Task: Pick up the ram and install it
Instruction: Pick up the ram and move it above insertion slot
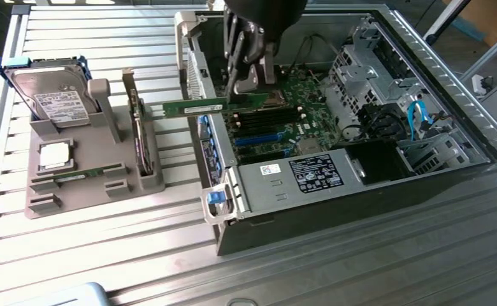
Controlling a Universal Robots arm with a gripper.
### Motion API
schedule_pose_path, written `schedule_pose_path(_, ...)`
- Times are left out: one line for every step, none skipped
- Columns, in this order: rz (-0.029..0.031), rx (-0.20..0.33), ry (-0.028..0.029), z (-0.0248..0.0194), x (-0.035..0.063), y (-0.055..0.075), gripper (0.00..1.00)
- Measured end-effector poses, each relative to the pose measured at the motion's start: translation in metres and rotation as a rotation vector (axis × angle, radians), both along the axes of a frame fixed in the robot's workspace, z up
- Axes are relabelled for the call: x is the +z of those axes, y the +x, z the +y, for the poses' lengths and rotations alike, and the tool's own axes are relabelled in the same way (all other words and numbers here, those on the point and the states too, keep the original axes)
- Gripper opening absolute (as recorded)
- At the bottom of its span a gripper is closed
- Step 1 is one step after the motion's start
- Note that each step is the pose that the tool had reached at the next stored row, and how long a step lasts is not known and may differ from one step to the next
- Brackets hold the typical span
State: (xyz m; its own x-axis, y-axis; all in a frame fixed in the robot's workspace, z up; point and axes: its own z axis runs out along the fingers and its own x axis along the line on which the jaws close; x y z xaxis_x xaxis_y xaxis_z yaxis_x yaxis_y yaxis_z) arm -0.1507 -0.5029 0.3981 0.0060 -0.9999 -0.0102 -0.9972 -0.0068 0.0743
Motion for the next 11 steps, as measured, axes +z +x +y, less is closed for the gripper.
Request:
schedule_pose_path(0.0002, 0.000, -0.0001, -0.0002, 0.0001, 0.004, 0.12)
schedule_pose_path(0.0003, 0.000, -0.0001, -0.0003, 0.0002, 0.007, 0.12)
schedule_pose_path(0.0004, 0.000, -0.0001, -0.0005, 0.0003, 0.010, 0.12)
schedule_pose_path(0.0005, 0.000, 0.0000, -0.0006, 0.0003, 0.014, 0.12)
schedule_pose_path(0.0006, 0.000, -0.0001, -0.0007, 0.0004, 0.017, 0.12)
schedule_pose_path(0.0006, 0.000, 0.0000, -0.0009, 0.0004, 0.020, 0.12)
schedule_pose_path(0.0007, 0.000, 0.0000, -0.0010, 0.0005, 0.023, 0.12)
schedule_pose_path(0.0008, 0.000, -0.0001, -0.0012, 0.0006, 0.027, 0.12)
schedule_pose_path(0.0008, 0.000, 0.0000, -0.0014, 0.0007, 0.030, 0.12)
schedule_pose_path(0.0010, 0.000, 0.0000, -0.0015, 0.0007, 0.033, 0.12)
schedule_pose_path(0.0010, 0.000, -0.0001, -0.0017, 0.0008, 0.037, 0.12)
